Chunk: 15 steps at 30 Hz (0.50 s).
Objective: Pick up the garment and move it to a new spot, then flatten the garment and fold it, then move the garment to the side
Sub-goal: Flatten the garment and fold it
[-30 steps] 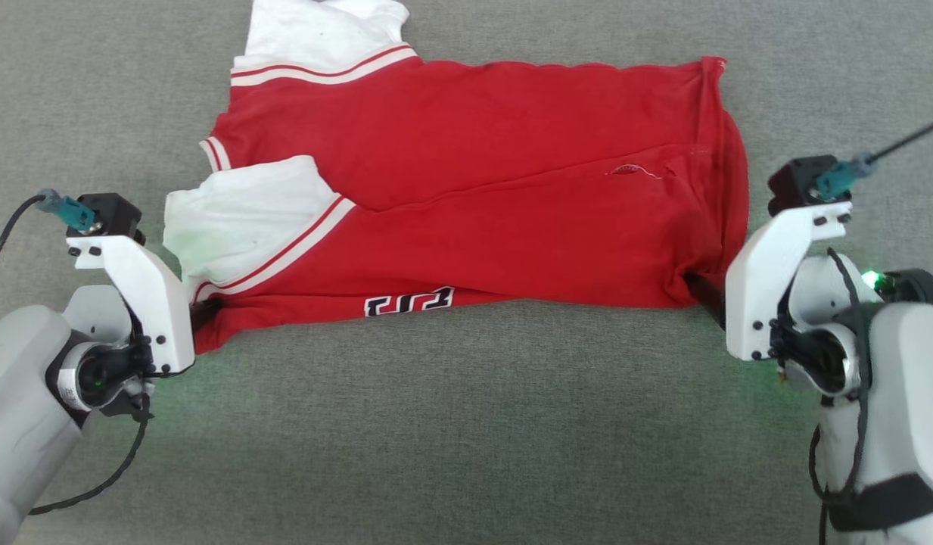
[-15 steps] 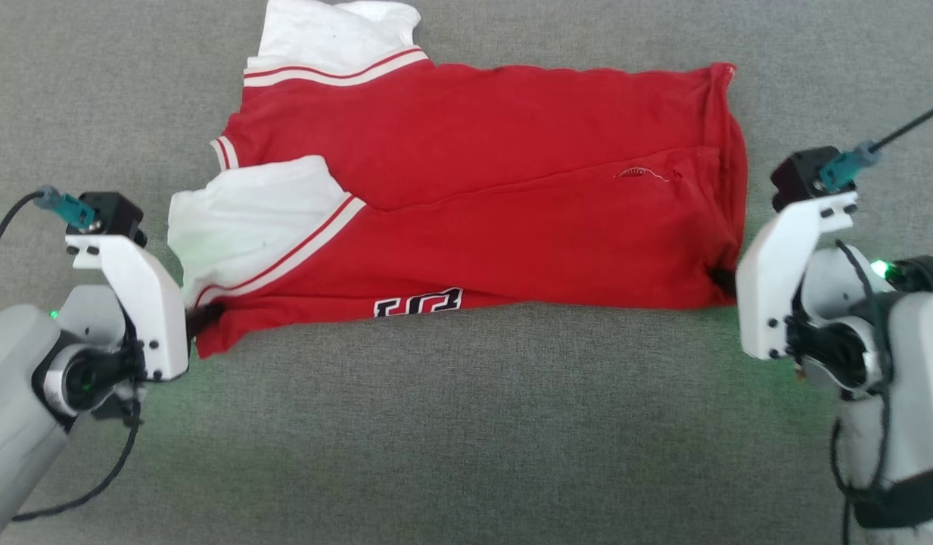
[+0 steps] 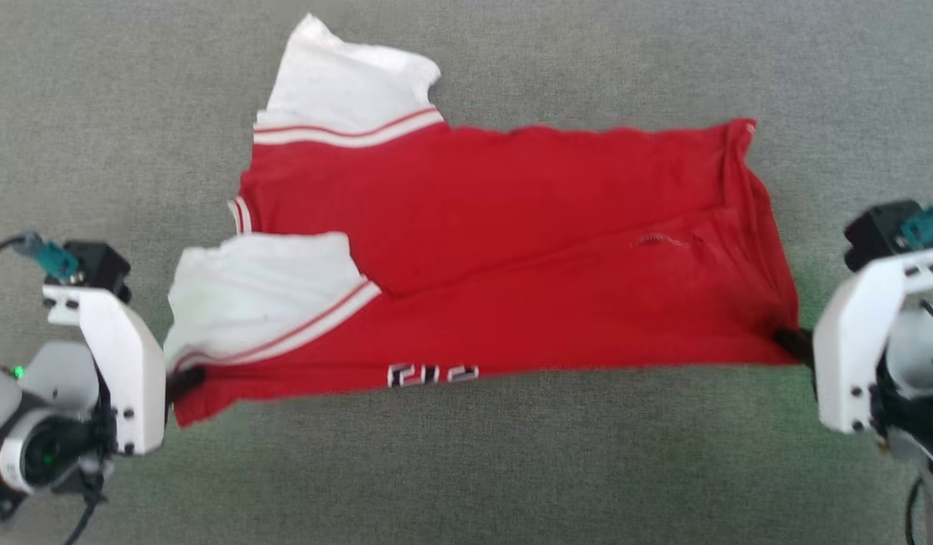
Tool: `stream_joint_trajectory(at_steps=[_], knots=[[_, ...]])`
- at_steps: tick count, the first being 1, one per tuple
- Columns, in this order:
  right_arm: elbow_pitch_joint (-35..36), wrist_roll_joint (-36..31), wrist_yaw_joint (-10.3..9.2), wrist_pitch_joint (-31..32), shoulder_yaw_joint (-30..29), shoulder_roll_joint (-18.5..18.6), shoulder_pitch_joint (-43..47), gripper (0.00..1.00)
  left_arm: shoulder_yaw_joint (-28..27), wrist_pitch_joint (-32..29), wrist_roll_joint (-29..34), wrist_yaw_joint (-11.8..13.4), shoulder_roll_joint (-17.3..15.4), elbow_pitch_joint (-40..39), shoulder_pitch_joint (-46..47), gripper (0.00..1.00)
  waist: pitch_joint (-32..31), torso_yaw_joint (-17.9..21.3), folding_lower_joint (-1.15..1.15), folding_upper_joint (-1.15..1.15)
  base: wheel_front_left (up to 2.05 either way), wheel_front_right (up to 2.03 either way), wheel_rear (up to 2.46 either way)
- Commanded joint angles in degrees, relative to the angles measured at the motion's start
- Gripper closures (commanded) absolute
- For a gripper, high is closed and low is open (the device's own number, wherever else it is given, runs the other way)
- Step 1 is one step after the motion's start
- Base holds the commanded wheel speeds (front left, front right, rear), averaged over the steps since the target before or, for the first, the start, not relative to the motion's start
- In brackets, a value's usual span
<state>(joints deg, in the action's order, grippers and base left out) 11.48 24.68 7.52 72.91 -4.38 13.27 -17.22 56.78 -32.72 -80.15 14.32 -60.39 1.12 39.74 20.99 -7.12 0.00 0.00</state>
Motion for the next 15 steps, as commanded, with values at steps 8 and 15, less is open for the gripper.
stream_joint_trajectory(at_steps=[8,15], knots=[[2.8,0.5,-0.06,-0.5,-3.4,-4.0,7.1,1.0,0.7,1.8,-2.2,2.8,0.4,-2.6,-4.8,1.0,1.1,0.7,0.0,0.0,0.0,0.0,0.0],[-3.1,-1.6,-0.06,-9.9,-1.0,-5.5,6.2,0.0,0.1,3.1,-3.1,1.6,3.5,3.2,-4.3,0.0,1.3,1.6,0.0,0.0,0.0,0.0,0.0]])
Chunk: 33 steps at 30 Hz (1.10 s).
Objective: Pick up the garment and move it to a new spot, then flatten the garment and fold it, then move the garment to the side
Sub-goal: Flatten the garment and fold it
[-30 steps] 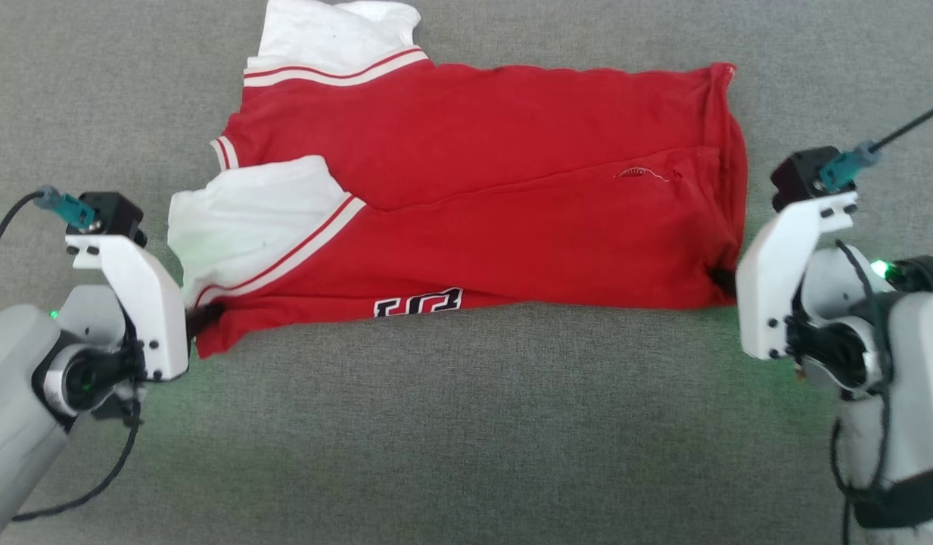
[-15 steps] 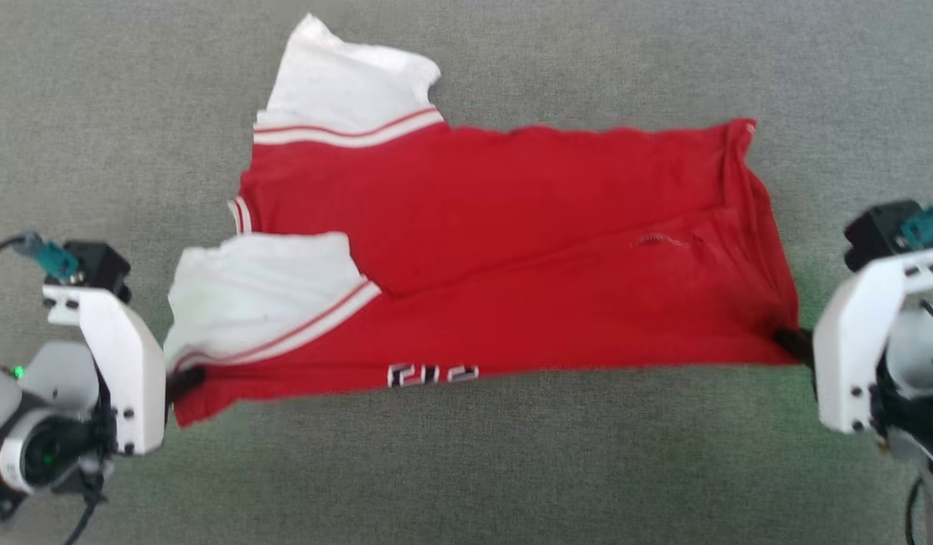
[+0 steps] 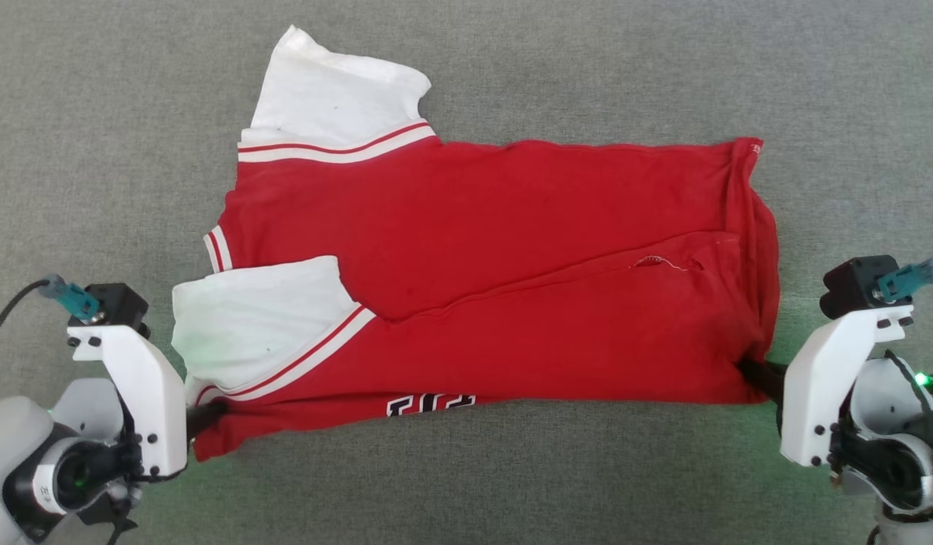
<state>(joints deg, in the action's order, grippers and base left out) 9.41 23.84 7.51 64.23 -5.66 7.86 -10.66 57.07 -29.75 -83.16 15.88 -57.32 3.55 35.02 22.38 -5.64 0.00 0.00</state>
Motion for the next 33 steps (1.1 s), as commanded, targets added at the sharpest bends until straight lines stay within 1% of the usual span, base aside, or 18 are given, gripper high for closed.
stream_joint_trajectory(at_steps=[1,4,5,9,13,16,19,22,28,31,33], knots=[[-1.7,-1.0,-0.05,-2.3,0.4,-0.1,-0.5,0.0,-0.4,-0.1,-0.4,0.0,0.1,0.9,0.6,0.0,-0.2,0.3,0.0,0.0,0.0,0.0,0.0],[-1.9,-1.5,-0.11,-4.6,0.2,0.1,-0.4,0.0,-0.7,-0.9,0.6,0.4,-1.9,-0.2,1.6,0.0,-0.7,0.7,0.0,0.0,0.0,0.0,0.0],[-1.9,-1.5,-0.11,-4.6,0.2,0.1,-0.4,0.0,-0.7,-0.9,0.6,0.4,-1.9,-0.2,1.6,0.0,-0.7,0.7,0.0,0.0,0.0,0.0,0.0],[1.5,-1.3,-0.09,-8.0,-0.2,-0.6,0.0,0.0,-2.1,-1.1,1.3,1.2,-4.9,-3.5,3.6,0.0,-1.0,1.4,0.0,0.0,0.0,0.0,0.0],[5.4,-2.2,-0.04,-13.1,-1.4,-2.3,-0.7,0.0,-3.6,-2.6,2.5,2.1,-8.5,-6.7,6.1,0.0,-0.7,2.8,0.0,0.0,0.0,0.0,0.0],[7.9,-3.1,-0.04,-18.0,-1.3,-3.4,-2.0,0.0,-4.7,-3.3,4.0,1.7,-10.1,-7.5,8.9,0.0,-0.3,4.1,0.0,0.0,0.0,0.0,0.0],[9.5,-4.1,-0.04,-24.8,-0.7,-4.3,-3.5,0.0,-6.1,-3.3,5.8,0.3,-10.2,-6.0,12.4,0.0,0.5,5.8,0.0,0.0,0.0,0.0,0.0],[9.9,-5.5,-0.04,-32.0,-0.1,-4.8,-5.5,0.0,-7.1,-2.9,8.1,-2.1,-9.7,-2.5,16.0,0.0,1.4,7.9,0.0,0.0,0.0,0.0,0.0],[7.6,-5.7,-0.04,-43.7,2.9,-5.0,-8.2,0.0,-8.2,-1.2,12.1,-8.7,-5.7,7.7,23.4,0.0,3.4,11.6,0.0,0.0,0.0,0.0,0.0],[6.5,-6.4,-0.04,-48.1,4.7,-5.0,-9.6,0.0,-8.0,-0.8,14.4,-11.8,-3.3,13.5,26.8,0.0,4.5,13.3,0.0,0.0,0.0,0.0,0.0],[5.7,-6.1,-0.04,-50.5,5.2,-4.9,-10.2,0.0,-7.9,-0.7,14.9,-13.3,-1.6,17.5,28.9,0.0,5.3,14.3,0.0,0.0,0.0,0.0,0.0]])
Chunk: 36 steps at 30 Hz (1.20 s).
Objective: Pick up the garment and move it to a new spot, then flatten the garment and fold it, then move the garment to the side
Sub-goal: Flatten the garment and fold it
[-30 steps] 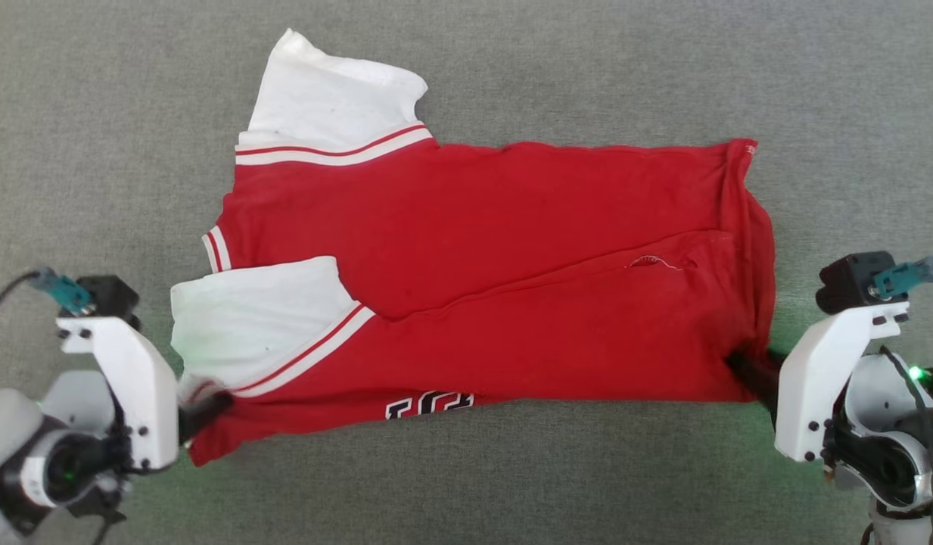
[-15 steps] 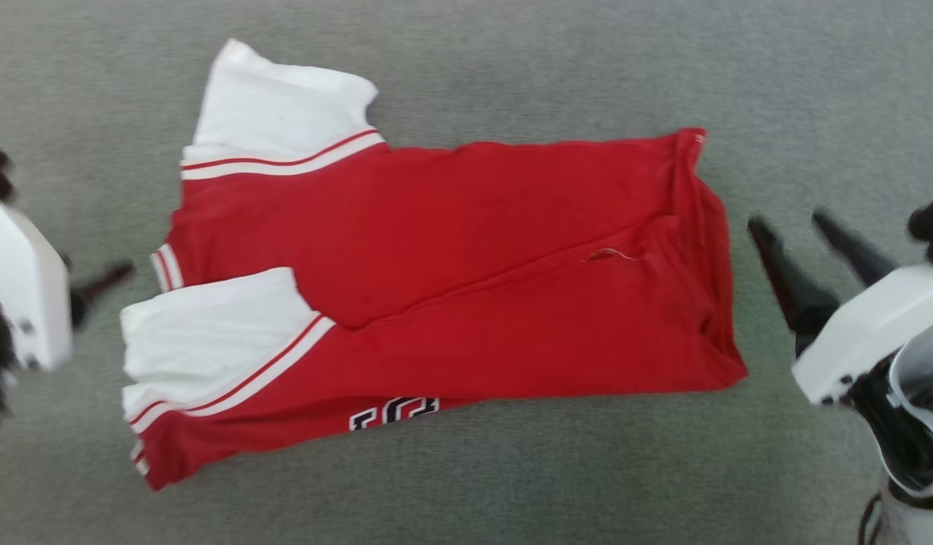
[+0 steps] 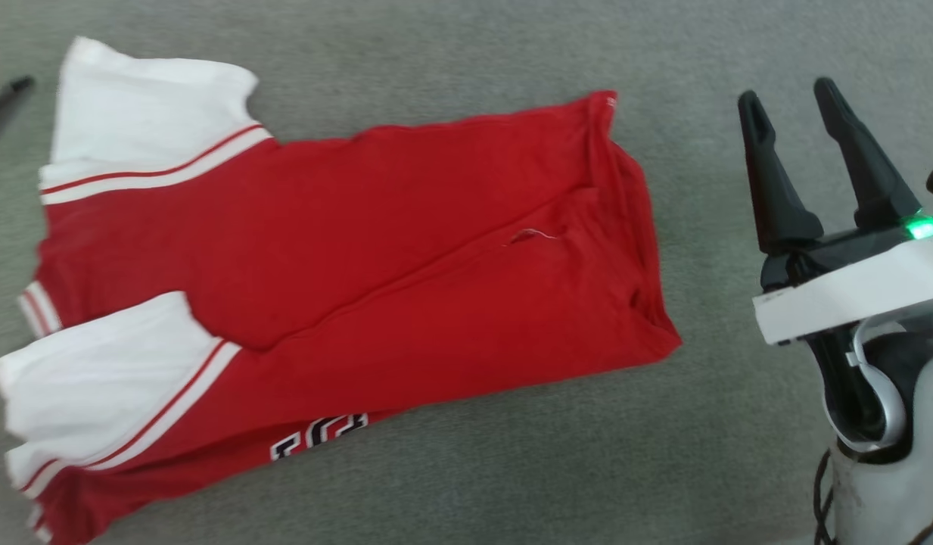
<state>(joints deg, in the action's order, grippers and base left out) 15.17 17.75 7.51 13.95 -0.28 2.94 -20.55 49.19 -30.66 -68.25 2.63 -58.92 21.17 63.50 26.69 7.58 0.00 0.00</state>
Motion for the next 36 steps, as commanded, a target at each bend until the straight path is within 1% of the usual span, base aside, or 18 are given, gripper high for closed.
stream_joint_trajectory(at_steps=[1,6,12,15,16,19,22,25,26,27,29,31,33,36], knots=[[-0.4,-0.2,-0.04,-1.0,0.3,0.0,-0.6,0.0,0.3,0.0,0.9,-1.0,0.6,1.7,1.4,0.0,1.4,1.6,0.0,0.0,0.0,0.0,0.0],[-1.4,0.4,-0.04,-3.2,1.7,0.0,-1.4,0.0,1.3,-0.2,3.6,-4.4,3.3,10.6,5.6,0.0,3.3,3.9,0.0,0.0,0.0,0.0,0.0],[-1.9,1.3,-0.04,-2.9,2.8,0.0,-1.8,0.0,1.5,-2.4,2.4,-6.6,6.1,19.8,8.6,0.0,5.0,5.2,0.0,0.0,0.0,0.0,0.0],[-2.5,1.2,-0.04,-1.4,3.6,-0.1,-2.3,0.0,1.7,-4.8,1.6,-6.7,7.8,23.5,9.4,0.0,5.6,5.4,0.0,0.0,0.0,0.0,0.0],[-2.5,1.2,-0.04,-1.4,3.6,-0.1,-2.3,0.0,1.7,-4.8,1.6,-6.7,7.8,23.5,9.4,0.0,5.6,5.4,0.0,0.0,0.0,0.0,0.0],[-3.4,1.7,-0.04,1.3,5.0,0.0,-3.2,0.0,2.6,-6.9,1.8,-7.2,9.8,25.9,9.8,0.0,6.2,5.3,0.0,0.0,0.0,0.0,0.0],[-4.9,1.7,-0.04,4.6,6.6,0.0,-5.4,0.0,3.8,-11.3,0.7,-6.7,12.5,28.2,9.2,0.0,6.5,5.0,0.0,0.0,0.0,0.0,0.0],[-7.2,1.9,-0.04,7.8,7.6,0.0,-8.1,0.0,4.2,-15.2,-0.6,-5.5,15.2,29.2,9.5,0.0,6.8,4.4,0.0,0.0,0.0,0.0,0.0],[-7.9,1.5,-0.04,8.8,8.0,0.0,-9.3,0.0,4.5,-15.8,-0.5,-5.6,16.1,29.1,9.8,0.0,6.9,4.2,0.0,0.0,0.0,0.0,0.0],[-10.2,1.8,-0.04,11.5,8.8,0.0,-11.6,0.0,4.3,-16.6,-1.2,-5.3,17.7,29.0,10.5,0.0,7.1,3.8,0.0,0.0,0.0,0.0,0.0],[-12.6,2.1,-0.04,14.5,9.6,0.0,-14.1,0.0,5.2,-16.9,-0.3,-5.4,18.6,28.7,11.1,0.0,7.4,3.6,0.0,0.0,0.0,0.0,0.0],[-15.2,1.6,-0.04,17.9,10.2,0.0,-16.8,0.0,6.0,-16.3,1.3,-5.7,18.9,28.4,11.7,1.0,7.6,3.4,0.0,0.0,0.0,0.0,0.0],[-17.9,2.4,-0.04,21.4,11.1,0.0,-19.5,0.0,6.1,-15.4,1.9,-5.9,18.9,28.7,12.3,1.0,8.0,3.3,0.0,0.0,0.0,0.0,0.0],[-22.8,1.9,-0.04,26.3,12.7,0.0,-24.2,0.0,6.0,-14.0,2.5,-6.5,18.9,28.7,13.3,1.0,8.3,3.2,0.0,0.0,0.0,0.0,0.0]])
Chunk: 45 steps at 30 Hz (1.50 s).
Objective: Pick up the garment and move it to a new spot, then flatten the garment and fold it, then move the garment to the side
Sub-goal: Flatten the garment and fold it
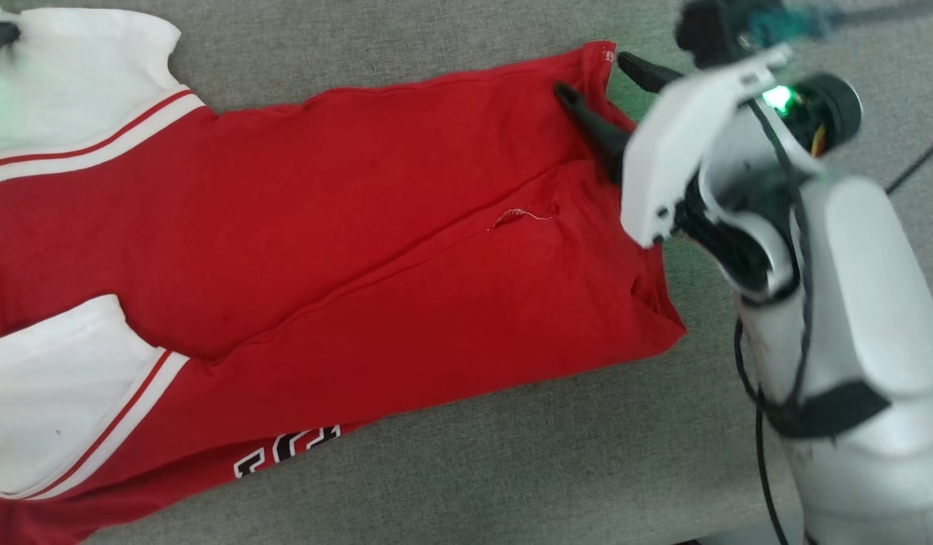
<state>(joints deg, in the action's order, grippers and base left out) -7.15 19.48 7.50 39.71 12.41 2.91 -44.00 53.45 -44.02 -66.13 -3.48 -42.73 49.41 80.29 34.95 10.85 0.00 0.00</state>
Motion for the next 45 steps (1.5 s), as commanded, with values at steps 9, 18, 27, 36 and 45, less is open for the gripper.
stream_joint_trajectory(at_steps=[9,18,27,36,45], knots=[[-16.3,1.1,-0.02,15.5,5.1,-0.2,-10.0,0.38,1.6,2.0,0.4,-1.2,5.1,1.3,-1.8,1.0,0.2,-2.2,0.0,0.0,0.0,0.0,0.0],[-17.9,-0.4,-0.03,16.3,4.6,0.3,-12.6,1.0,0.7,6.2,0.3,-2.4,5.9,2.0,-1.0,1.0,-2.3,-5.2,0.0,0.0,0.0,0.0,0.0],[-13.6,0.3,-0.03,11.0,3.4,3.7,-9.3,1.0,-0.2,8.6,-0.8,-3.5,5.9,0.6,-1.1,1.0,-6.7,-8.1,0.0,0.0,0.0,0.0,0.0],[-7.4,3.0,-0.03,9.2,3.7,9.5,-3.8,1.0,0.1,7.2,-2.8,-4.0,2.9,-6.2,-3.4,1.0,-11.3,-10.9,0.0,0.0,0.0,0.0,0.0],[2.3,7.9,-0.03,11.7,4.8,15.4,3.4,1.0,0.5,3.5,-5.6,2.2,-3.1,-21.9,-11.5,1.0,-14.8,-13.0,0.0,0.0,0.0,0.0,0.0]])
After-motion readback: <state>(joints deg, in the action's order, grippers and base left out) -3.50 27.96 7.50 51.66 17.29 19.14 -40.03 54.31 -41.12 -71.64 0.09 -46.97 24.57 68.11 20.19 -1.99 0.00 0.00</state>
